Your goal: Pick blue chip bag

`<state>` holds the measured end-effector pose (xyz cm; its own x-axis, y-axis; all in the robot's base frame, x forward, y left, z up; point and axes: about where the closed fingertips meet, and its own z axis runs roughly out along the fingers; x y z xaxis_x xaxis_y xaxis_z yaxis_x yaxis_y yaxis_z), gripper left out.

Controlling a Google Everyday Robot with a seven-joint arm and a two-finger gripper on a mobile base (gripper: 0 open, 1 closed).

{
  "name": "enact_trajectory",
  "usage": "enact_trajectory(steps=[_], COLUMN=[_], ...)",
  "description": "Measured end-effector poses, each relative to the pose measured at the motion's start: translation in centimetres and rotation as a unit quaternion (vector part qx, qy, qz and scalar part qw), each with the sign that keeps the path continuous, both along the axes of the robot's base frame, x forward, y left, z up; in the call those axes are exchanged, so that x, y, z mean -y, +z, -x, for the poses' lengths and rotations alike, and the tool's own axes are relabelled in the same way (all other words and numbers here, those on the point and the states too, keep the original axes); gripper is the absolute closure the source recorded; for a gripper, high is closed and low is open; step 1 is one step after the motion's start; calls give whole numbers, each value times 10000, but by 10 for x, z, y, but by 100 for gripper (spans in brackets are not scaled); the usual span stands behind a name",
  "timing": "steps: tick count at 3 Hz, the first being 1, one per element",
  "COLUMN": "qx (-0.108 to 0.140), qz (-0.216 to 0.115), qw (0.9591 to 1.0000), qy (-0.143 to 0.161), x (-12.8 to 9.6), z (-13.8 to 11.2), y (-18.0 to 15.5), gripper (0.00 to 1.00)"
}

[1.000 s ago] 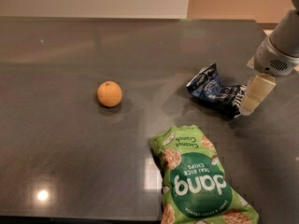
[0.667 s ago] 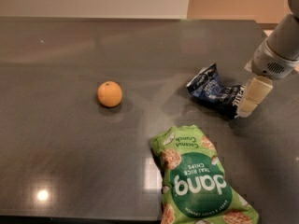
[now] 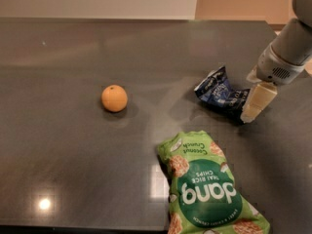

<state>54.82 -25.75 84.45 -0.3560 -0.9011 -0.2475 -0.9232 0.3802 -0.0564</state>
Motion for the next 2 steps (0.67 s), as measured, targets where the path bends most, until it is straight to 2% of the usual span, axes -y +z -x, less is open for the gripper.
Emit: enact_trajectory(steps=[2], qx=[-149], qz=[-90], qw=[9998], qy=[107], x=[-13], z=[6], y=[-5], gripper=[63])
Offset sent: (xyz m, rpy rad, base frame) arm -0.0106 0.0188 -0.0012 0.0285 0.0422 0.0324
